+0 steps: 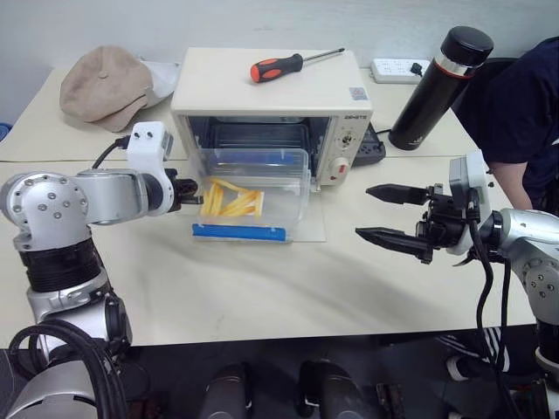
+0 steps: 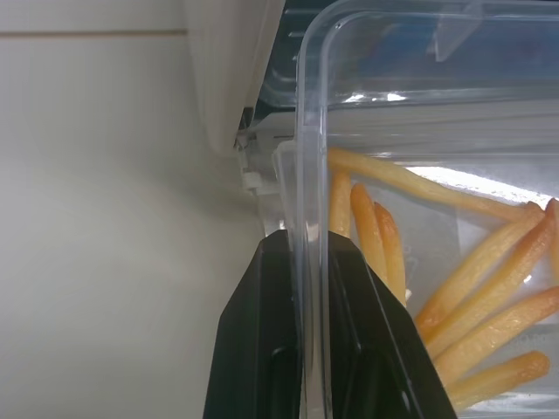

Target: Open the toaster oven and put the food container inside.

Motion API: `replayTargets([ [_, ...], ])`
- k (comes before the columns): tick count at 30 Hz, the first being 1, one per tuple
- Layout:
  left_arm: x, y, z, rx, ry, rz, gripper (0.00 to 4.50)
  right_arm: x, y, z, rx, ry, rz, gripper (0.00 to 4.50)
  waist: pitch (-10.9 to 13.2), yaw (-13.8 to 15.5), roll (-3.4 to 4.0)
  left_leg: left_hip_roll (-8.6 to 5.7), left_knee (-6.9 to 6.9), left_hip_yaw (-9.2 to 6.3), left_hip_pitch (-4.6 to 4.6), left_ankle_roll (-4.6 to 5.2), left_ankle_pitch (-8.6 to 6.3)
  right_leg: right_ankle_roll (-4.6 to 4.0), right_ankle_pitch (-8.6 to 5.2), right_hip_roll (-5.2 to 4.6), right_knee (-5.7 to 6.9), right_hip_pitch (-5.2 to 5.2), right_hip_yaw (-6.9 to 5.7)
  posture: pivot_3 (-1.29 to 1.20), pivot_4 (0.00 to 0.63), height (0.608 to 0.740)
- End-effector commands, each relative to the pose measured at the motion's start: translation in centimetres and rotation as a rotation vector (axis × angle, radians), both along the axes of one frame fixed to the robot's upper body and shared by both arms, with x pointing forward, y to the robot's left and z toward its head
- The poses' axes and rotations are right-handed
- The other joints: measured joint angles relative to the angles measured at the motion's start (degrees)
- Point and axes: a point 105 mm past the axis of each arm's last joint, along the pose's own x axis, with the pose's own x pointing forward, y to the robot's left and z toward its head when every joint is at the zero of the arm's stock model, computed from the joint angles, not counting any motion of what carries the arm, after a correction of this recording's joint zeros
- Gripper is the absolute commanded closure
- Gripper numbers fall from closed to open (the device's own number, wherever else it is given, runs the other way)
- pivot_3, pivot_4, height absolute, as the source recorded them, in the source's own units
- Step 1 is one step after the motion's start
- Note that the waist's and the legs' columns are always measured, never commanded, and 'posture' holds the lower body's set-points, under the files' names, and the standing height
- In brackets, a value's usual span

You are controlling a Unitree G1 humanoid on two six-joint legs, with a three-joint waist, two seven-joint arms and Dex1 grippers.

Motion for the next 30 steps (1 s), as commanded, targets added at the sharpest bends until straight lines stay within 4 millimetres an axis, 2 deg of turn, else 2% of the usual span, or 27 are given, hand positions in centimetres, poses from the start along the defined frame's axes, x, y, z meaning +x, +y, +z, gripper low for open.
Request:
replayTargets([
  [1,0.5,-0.8,1.2,-0.057,-0.043,0.011,3.63,-0.3,0.4,0.9,0.01,-0.054,0.016,0.0,0.0,0.1,0.0,0.0,0.0,0.0,0.01,0.0,0.0,0.0,0.0,0.0,0.0,0.01,0.0,0.0,0.15,0.74],
  [3,0.7,-0.7,1.6,-0.071,-0.057,0.032,2.98,-0.3,0.3,0.9,0.007,-0.05,0.014,0.0,0.0,0.25,0.0,-0.01,0.02,-0.01,0.0,0.0,0.0,0.0,0.0,0.01,-0.01,0.03,-0.01,0.0,0.15,0.74],
  [6,0.5,-0.6,2.4,-0.122,-0.094,0.021,2.24,-0.3,0.3,0.7,0.002,-0.036,0.011,0.0,0.0,0.1,0.0,-0.01,0.01,0.01,0.01,0.0,0.01,0.0,0.0,0.03,-0.01,0.02,0.0,0.0,0.15,0.74],
  [9,-0.4,-0.7,3.0,-0.17,-0.134,-0.043,2.24,-0.3,0.1,0.2,-0.012,-0.018,0.005,0.0,0.0,0.04,0.0,0.01,-0.01,0.0,0.02,-0.04,0.03,0.0,0.0,0.05,-0.01,0.02,-0.01,0.0,0.15,0.74],
  [14,-2.8,1.1,6.0,-0.288,-0.315,-0.114,2.24,-0.7,0.1,-0.3,-0.002,0.031,0.015,0.0,0.0,-0.16,0.0,0.02,-0.02,0.0,0.02,-0.05,0.03,0.0,0.0,0.05,-0.01,0.02,0.0,0.0,0.15,0.74],
  [16,-4.5,1.4,7.1,-0.361,-0.383,-0.228,2.2,-1.1,0.5,-0.3,0.028,0.068,0.043,0.45,0.0,-0.25,0.0,0.03,-0.03,0.01,0.03,-0.08,0.05,-0.01,0.0,0.06,-0.01,0.02,0.0,0.0,0.15,0.74],
  [18,-6.7,0.9,7.8,-0.429,-0.425,-0.396,2.58,-1.7,1.2,-0.7,0.031,0.108,0.084,0.91,0.0,-0.21,0.0,0.04,-0.04,0.01,0.04,-0.09,0.05,-0.03,-0.01,0.06,-0.01,0.02,0.0,0.0,0.15,0.74],
  [21,-9.9,-0.2,6.2,-0.397,-0.351,-0.614,3.37,-2.9,2.5,-1.8,0.005,0.161,0.164,1.95,0.0,-0.21,0.0,0.03,-0.04,-0.01,0.05,-0.09,0.04,-0.03,-0.02,0.05,-0.05,0.05,-0.01,0.0,0.15,0.74],
  [25,-11.4,-1.3,1.9,-0.198,-0.187,-0.726,4.49,-3.5,4.1,-3.2,-0.008,0.208,0.233,3.22,0.0,-0.2,0.01,0.02,-0.06,-0.01,0.06,-0.15,0.0,-0.06,-0.03,0.04,-0.1,0.05,0.0,0.0,0.15,0.74],
  [28,-11.8,-1.6,-0.9,-0.068,-0.122,-0.796,4.5,-3.7,5.2,-3.9,0.003,0.228,0.27,4.29,0.0,-0.08,0.02,-0.03,-0.14,-0.04,0.08,-0.43,-0.17,-0.12,-0.06,0.0,-0.13,0.06,-0.02,0.0,0.15,0.74],
  [29,-11.8,-1.8,-2.0,-0.001,-0.111,-0.836,4.5,-3.6,5.9,-4.3,-0.009,0.222,0.28,4.49,0.0,-0.13,0.02,-0.03,-0.16,-0.05,0.08,-0.44,-0.18,-0.13,-0.06,-0.01,-0.14,0.05,-0.01,0.0,0.15,0.74],
  [30,-11.9,-2.1,-2.9,0.062,-0.107,-0.875,4.5,-3.4,6.5,-4.7,-0.024,0.209,0.277,4.49,-0.02,-0.23,0.04,-0.01,-0.17,-0.05,0.07,-0.45,-0.2,-0.17,-0.06,-0.02,-0.15,0.04,-0.01,0.0,0.15,0.74],
])
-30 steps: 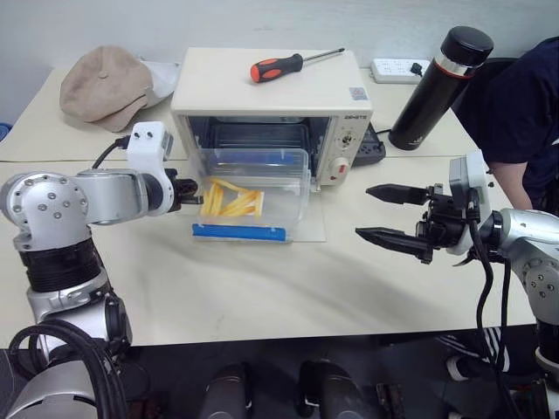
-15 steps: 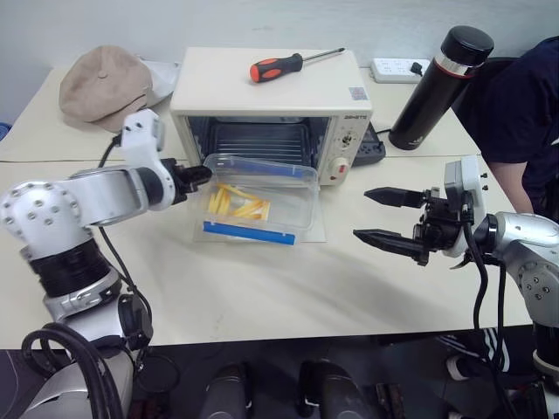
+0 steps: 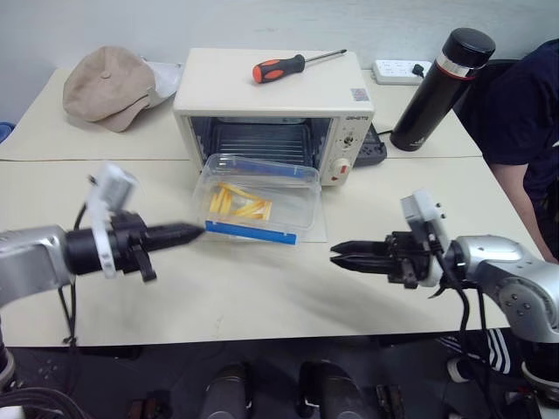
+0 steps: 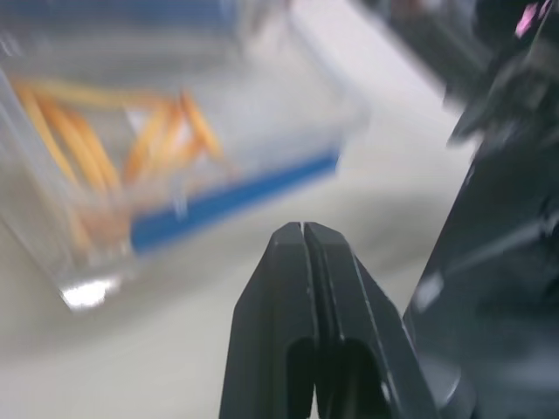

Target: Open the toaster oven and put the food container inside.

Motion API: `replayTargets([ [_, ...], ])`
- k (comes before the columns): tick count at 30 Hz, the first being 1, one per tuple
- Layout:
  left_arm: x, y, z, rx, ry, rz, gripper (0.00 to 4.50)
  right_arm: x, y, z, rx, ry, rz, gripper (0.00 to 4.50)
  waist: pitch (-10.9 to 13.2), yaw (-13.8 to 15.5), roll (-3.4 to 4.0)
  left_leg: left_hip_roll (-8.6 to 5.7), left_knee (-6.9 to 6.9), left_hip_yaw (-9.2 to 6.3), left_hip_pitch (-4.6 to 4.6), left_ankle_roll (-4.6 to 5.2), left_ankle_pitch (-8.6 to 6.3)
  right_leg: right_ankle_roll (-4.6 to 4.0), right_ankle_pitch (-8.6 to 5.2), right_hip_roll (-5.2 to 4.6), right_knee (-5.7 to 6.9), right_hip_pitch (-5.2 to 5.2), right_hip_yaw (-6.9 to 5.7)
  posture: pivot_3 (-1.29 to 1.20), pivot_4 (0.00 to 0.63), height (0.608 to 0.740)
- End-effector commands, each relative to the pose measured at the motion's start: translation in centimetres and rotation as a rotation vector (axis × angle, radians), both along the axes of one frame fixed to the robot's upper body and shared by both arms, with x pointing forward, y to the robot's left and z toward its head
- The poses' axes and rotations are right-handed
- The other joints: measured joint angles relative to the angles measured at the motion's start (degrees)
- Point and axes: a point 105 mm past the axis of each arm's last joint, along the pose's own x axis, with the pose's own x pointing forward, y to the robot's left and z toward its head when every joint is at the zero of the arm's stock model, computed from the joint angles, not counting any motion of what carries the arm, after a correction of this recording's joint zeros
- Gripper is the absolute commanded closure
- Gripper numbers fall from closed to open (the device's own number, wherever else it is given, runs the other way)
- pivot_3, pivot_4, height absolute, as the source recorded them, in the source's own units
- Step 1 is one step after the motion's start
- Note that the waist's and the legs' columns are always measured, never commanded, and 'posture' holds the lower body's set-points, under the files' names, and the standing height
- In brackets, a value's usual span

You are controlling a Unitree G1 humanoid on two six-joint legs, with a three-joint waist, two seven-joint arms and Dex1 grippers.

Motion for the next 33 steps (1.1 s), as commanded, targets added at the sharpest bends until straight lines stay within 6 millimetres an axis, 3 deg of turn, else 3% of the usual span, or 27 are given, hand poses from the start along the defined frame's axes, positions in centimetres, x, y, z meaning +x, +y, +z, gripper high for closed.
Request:
replayTargets([
  [1,0.1,-1.0,-2.1,0.18,-0.126,-0.13,4.5,0.5,1.9,-0.7,-0.038,-0.076,0.007,4.49,-0.02,-0.13,0.04,0.01,-0.03,0.01,0.0,-0.02,-0.02,-0.03,0.01,-0.01,-0.03,-0.02,0.01,0.0,0.15,0.74],
  [4,2.2,-0.8,-3.2,0.246,-0.204,-0.071,4.5,2.8,2.6,-1.8,-0.096,-0.139,-0.097,4.49,-0.01,-0.13,0.09,0.04,-0.1,0.04,-0.03,-0.04,-0.02,-0.08,-0.01,-0.01,-0.04,-0.11,0.01,0.0,0.15,0.74],
  [10,4.5,-1.3,-2.8,0.177,-0.283,0.009,4.5,6.5,3.9,-2.3,-0.113,-0.254,-0.256,4.49,-0.01,-0.23,0.09,0.09,-0.03,0.03,-0.18,0.35,0.14,-0.08,-0.01,0.02,0.01,-0.21,-0.05,0.0,0.15,0.74],
  [15,6.7,-0.9,-1.4,0.107,-0.363,0.154,4.5,10.6,4.3,-1.1,-0.095,-0.381,-0.442,4.49,-0.01,-0.36,0.08,0.1,0.08,0.04,-0.16,0.41,0.18,-0.07,0.0,0.04,0.15,-0.19,-0.08,0.0,0.15,0.74],
  [19,9.9,-0.8,-0.5,0.14,-0.457,0.267,4.5,14.4,4.5,0.1,-0.023,-0.401,-0.63,4.49,-0.01,-0.39,0.08,0.08,0.13,0.02,-0.14,0.41,0.27,-0.05,0.0,0.06,0.27,-0.18,-0.08,0.0,0.15,0.74],
  [22,12.3,-0.6,0.3,0.202,-0.54,0.334,4.5,15.8,5.1,0.3,0.001,-0.403,-0.677,4.49,-0.01,-0.39,0.08,0.08,0.1,0.04,-0.13,0.39,0.29,-0.05,0.0,0.09,0.31,-0.17,-0.08,0.0,0.15,0.74],
  [29,17.0,-0.3,2.7,0.147,-0.603,0.507,4.5,17.3,6.9,1.0,0.028,-0.429,-0.665,4.49,-0.01,-0.35,0.08,0.03,0.19,0.05,-0.36,0.55,0.39,0.03,0.04,0.11,0.52,-0.28,-0.14,0.0,0.15,0.74],
  [33,17.3,-0.2,3.0,0.122,-0.601,0.491,4.5,17.6,7.0,1.5,0.04,-0.437,-0.654,4.49,-0.01,-0.59,0.08,0.02,0.19,0.04,-0.35,0.54,0.41,0.04,0.04,0.09,0.56,-0.27,-0.15,0.0,0.15,0.74],
])
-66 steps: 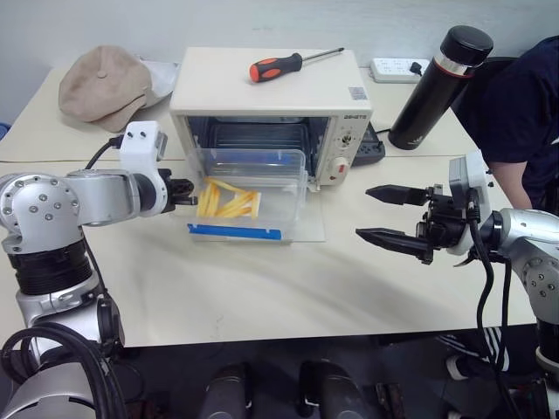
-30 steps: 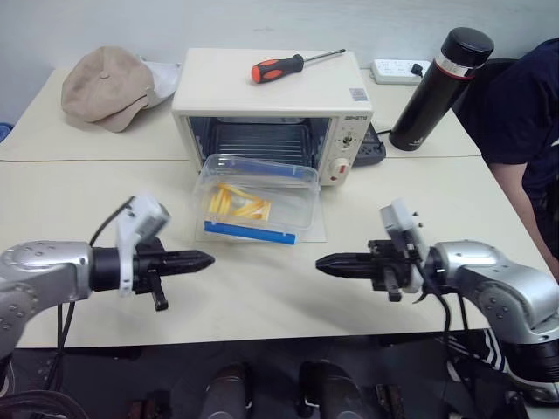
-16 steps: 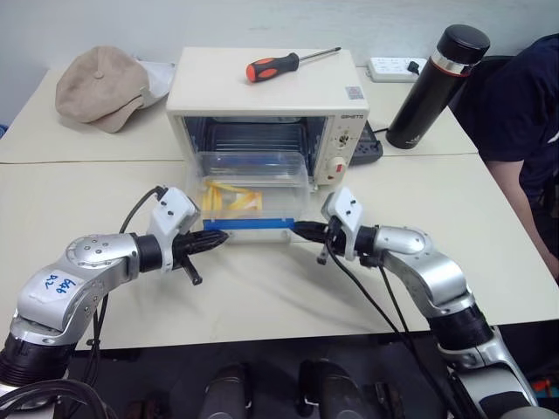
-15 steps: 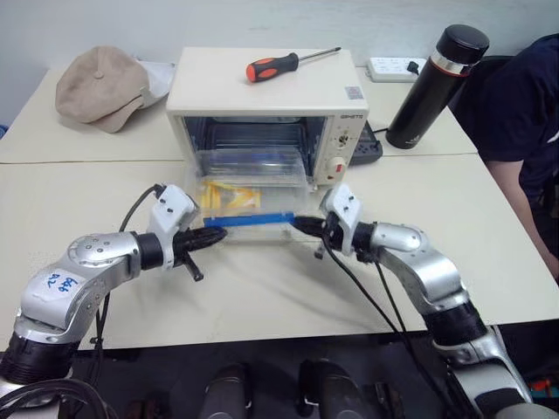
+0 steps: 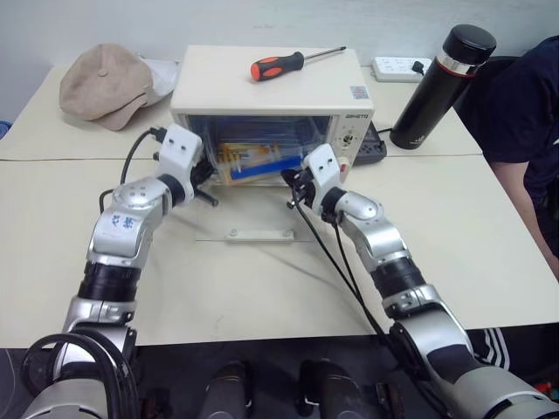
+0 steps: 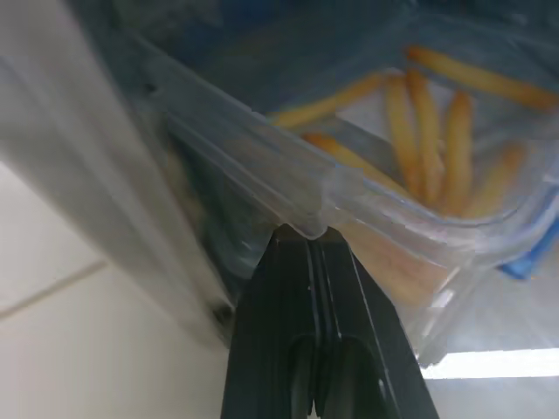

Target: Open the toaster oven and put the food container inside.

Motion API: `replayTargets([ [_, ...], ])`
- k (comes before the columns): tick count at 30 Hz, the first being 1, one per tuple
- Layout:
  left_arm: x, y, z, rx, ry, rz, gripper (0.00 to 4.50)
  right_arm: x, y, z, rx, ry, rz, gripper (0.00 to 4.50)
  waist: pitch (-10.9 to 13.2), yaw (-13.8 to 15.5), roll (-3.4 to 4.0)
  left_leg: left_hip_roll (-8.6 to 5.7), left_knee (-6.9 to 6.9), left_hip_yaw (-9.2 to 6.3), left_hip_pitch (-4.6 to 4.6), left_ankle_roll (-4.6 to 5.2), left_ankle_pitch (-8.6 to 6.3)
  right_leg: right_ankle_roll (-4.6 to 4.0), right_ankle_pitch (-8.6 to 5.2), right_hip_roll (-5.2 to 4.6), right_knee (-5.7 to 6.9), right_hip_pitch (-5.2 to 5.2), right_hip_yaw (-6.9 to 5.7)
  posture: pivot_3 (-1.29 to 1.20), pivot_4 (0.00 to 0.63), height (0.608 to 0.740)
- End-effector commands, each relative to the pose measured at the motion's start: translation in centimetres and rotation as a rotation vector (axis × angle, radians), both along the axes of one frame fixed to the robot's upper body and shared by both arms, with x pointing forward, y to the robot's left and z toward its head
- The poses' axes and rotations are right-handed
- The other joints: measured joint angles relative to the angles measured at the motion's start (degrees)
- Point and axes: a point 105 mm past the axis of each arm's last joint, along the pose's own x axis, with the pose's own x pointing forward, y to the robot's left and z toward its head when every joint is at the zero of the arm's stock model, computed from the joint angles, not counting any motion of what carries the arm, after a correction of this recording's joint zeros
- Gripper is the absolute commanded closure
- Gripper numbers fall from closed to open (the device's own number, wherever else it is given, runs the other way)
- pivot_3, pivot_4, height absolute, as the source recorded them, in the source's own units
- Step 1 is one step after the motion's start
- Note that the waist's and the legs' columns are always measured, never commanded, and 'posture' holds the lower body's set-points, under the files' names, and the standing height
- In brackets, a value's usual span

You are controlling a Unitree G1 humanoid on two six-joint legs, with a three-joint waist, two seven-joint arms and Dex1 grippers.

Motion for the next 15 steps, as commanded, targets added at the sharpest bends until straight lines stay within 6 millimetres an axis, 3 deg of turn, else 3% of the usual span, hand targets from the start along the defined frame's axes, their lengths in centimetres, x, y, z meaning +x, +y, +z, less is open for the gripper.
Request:
replayTargets([
  [1,-0.4,-0.2,1.7,0.007,-0.066,-0.047,4.5,0.0,-0.1,1.9,0.025,-0.065,0.015,4.49,0.0,-0.25,0.0,0.0,0.0,0.0,-0.01,0.0,0.0,0.0,0.0,0.0,-0.01,-0.01,0.0,0.0,0.15,0.74],
  [8,-5.7,0.3,1.1,0.066,0.014,-0.239,4.5,-2.3,-0.9,1.6,0.004,-0.051,0.109,4.49,0.0,-1.25,0.0,0.04,-0.08,-0.06,-0.02,-0.03,0.02,0.01,-0.01,-0.01,-0.03,-0.02,0.01,0.0,0.15,0.74],
  [12,-9.1,-1.0,0.8,0.053,0.082,-0.417,4.5,-4.0,-1.7,1.6,-0.011,-0.031,0.156,4.49,0.0,-1.27,0.01,0.06,-0.1,-0.08,0.0,-0.06,0.03,-0.01,-0.02,-0.02,-0.05,-0.01,0.03,0.0,0.15,0.74],
  [15,-9.8,-2.5,0.9,0.032,0.097,-0.493,4.5,-4.9,-2.1,1.6,-0.026,-0.018,0.178,4.49,0.0,-1.21,0.01,0.06,-0.07,-0.12,0.02,-0.09,0.04,-0.02,-0.02,-0.02,-0.01,0.01,0.03,0.0,0.15,0.74],
])
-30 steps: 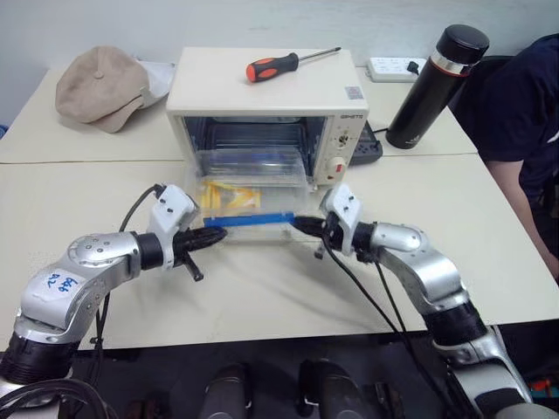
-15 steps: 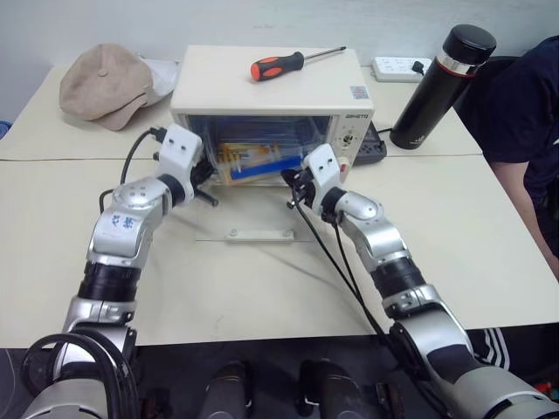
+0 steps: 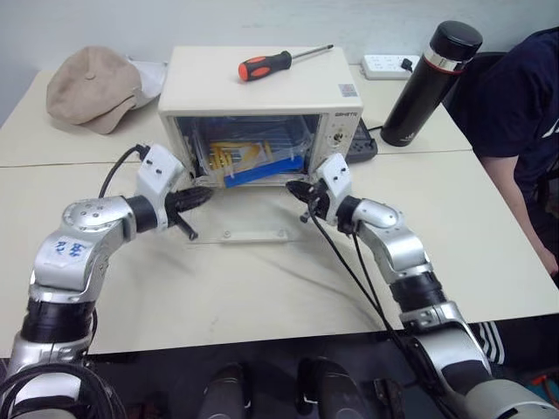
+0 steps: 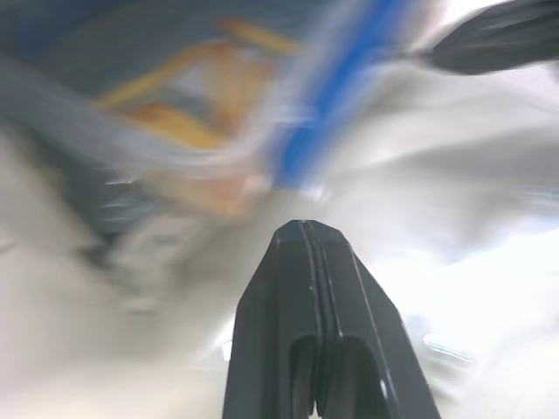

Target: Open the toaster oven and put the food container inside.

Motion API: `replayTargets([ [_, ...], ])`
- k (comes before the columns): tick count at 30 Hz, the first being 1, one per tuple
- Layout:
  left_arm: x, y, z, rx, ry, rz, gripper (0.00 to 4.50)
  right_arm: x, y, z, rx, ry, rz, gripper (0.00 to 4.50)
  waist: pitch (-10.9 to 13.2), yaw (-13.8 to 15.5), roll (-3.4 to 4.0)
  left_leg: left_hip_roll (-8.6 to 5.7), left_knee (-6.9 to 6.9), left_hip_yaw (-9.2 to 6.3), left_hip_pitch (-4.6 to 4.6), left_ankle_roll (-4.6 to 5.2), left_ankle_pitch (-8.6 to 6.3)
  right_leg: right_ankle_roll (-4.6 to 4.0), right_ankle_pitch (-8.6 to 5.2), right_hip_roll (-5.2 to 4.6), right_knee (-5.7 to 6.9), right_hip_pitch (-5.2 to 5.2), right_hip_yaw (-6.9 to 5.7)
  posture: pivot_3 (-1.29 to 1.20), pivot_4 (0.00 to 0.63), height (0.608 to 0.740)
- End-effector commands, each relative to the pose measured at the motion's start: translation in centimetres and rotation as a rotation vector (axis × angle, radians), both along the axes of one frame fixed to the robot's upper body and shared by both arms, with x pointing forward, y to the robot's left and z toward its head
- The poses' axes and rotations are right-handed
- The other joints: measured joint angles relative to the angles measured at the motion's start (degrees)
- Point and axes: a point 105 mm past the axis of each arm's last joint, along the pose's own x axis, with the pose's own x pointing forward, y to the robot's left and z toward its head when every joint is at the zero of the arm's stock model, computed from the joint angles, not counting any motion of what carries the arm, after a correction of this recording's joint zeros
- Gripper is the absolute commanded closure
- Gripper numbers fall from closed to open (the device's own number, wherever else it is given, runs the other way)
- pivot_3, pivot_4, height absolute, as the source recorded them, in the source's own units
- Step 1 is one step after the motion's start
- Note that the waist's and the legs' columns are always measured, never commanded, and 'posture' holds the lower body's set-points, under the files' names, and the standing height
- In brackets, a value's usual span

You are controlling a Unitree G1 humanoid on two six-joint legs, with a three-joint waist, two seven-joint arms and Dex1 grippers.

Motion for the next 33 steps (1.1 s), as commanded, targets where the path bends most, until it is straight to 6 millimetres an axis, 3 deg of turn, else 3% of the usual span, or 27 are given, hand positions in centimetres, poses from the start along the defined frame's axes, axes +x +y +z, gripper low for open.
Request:
replayTargets([
  [1,-0.8,-1.9,1.5,-0.023,-0.042,-0.088,4.5,-1.3,-0.1,2.1,0.021,-0.047,0.05,4.49,0.0,0.08,0.0,0.0,0.01,-0.01,0.03,0.0,0.0,0.0,0.0,0.0,0.01,0.03,0.0,0.0,0.15,0.74],
  [6,3.2,-3.0,1.1,-0.034,-0.073,0.032,4.5,-3.0,-1.0,3.4,0.041,-0.032,0.113,4.49,0.0,0.91,0.0,-0.13,0.03,-0.09,0.04,0.05,0.01,0.01,0.0,-0.02,0.02,0.11,-0.03,0.0,0.15,0.74],
  [10,6.9,-3.2,0.4,0.068,-0.155,0.168,4.5,-4.3,-1.6,4.0,0.028,-0.033,0.135,4.49,0.0,1.31,0.0,-0.1,0.02,0.01,0.05,0.07,0.01,0.02,0.01,0.01,0.01,0.08,-0.01,0.0,0.15,0.74],
  [15,9.2,-2.6,2.5,0.044,-0.266,0.266,4.5,-6.6,-2.2,4.2,0.029,-0.008,0.19,4.49,0.0,1.55,0.0,-0.07,0.02,0.02,0.01,0.09,0.0,0.02,0.01,0.03,-0.03,0.04,-0.04,0.0,0.15,0.74],
  [19,9.8,-2.3,3.6,-0.008,-0.304,0.286,4.5,-8.6,-3.2,3.7,0.046,0.048,0.221,4.49,0.0,1.65,-0.01,-0.07,0.03,0.02,0.01,0.11,-0.01,0.03,0.01,0.02,-0.03,0.05,-0.07,0.0,0.15,0.74],
  [21,8.9,-2.7,3.6,-0.032,-0.282,0.215,4.5,-9.6,-3.8,3.3,0.039,0.081,0.233,4.49,0.0,1.66,-0.01,-0.08,0.04,0.01,0.0,0.11,-0.01,0.03,0.01,0.01,-0.03,0.06,-0.09,0.0,0.15,0.74],
  [24,5.1,-2.9,3.2,-0.032,-0.226,0.022,4.5,-11.3,-5.1,2.0,-0.007,0.146,0.234,4.49,0.0,1.35,-0.01,-0.07,0.02,0.03,0.01,0.13,-0.01,0.02,0.01,0.01,-0.05,0.06,-0.08,0.0,0.15,0.74],
  [27,0.6,-1.4,2.8,0.01,-0.147,-0.13,3.94,-12.4,-6.2,0.5,-0.036,0.226,0.208,4.5,0.0,0.64,0.0,0.0,-0.08,0.03,0.06,0.09,-0.02,0.0,-0.01,0.03,-0.1,0.06,-0.01,0.0,0.15,0.74],
  [30,-4.0,1.3,2.9,0.136,-0.084,-0.226,3.0,-12.7,-7.1,-1.8,-0.059,0.288,0.152,4.5,0.0,0.18,-0.01,0.05,-0.07,-0.05,0.09,0.03,0.0,-0.05,-0.04,0.04,-0.27,0.09,-0.04,0.0,0.15,0.74],
  [33,-6.9,3.1,3.8,0.201,-0.019,-0.243,2.01,-12.0,-7.7,-3.6,-0.063,0.311,0.082,4.5,0.01,0.18,0.02,0.05,-0.11,-0.06,0.21,-0.01,-0.05,-0.08,-0.05,0.02,-0.38,0.19,-0.03,0.0,0.15,0.74],
])
